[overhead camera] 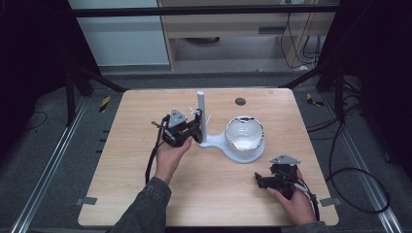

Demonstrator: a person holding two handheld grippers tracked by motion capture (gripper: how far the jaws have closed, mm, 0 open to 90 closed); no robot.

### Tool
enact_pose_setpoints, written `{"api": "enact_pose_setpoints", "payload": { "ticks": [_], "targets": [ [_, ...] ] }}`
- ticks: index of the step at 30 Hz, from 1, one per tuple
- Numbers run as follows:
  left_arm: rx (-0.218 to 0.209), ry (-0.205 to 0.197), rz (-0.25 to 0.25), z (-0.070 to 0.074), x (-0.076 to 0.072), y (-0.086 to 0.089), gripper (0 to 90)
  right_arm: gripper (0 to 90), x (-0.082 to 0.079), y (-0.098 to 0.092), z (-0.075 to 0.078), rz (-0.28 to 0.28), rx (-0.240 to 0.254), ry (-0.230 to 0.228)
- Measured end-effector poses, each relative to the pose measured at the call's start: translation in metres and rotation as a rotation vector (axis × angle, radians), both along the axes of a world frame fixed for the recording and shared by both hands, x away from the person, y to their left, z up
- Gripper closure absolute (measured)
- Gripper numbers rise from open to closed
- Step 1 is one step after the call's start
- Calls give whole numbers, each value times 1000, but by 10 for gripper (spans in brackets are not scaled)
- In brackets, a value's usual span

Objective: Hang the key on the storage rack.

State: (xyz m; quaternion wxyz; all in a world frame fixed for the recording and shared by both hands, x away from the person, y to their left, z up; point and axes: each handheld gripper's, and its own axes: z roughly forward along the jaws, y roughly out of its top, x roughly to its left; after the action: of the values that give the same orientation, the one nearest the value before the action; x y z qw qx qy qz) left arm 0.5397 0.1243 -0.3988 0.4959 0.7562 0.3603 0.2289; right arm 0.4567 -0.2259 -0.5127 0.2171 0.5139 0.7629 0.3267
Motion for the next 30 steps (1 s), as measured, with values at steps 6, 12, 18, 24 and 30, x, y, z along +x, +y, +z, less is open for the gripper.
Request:
{"api": "enact_pose_setpoints", "payload": {
  "ticks": [6,12,18,24,30],
  "targets": [
    [4,-1,0,0,1,-2,801,4,0,0,0,0,0,-1],
    [-3,-6,-1,-1,0,0,800,3,0,0,0,0,0,0],
    [2,-12,9,0,-2,3,799,4,0,0,0,0,-1,-1],
    [12,-14,7,0,0,3,799,4,0,0,0,0,0,0],
    [6,-13,6,-1,0,2,795,4,0,0,0,0,-1,0]
  ]
}}
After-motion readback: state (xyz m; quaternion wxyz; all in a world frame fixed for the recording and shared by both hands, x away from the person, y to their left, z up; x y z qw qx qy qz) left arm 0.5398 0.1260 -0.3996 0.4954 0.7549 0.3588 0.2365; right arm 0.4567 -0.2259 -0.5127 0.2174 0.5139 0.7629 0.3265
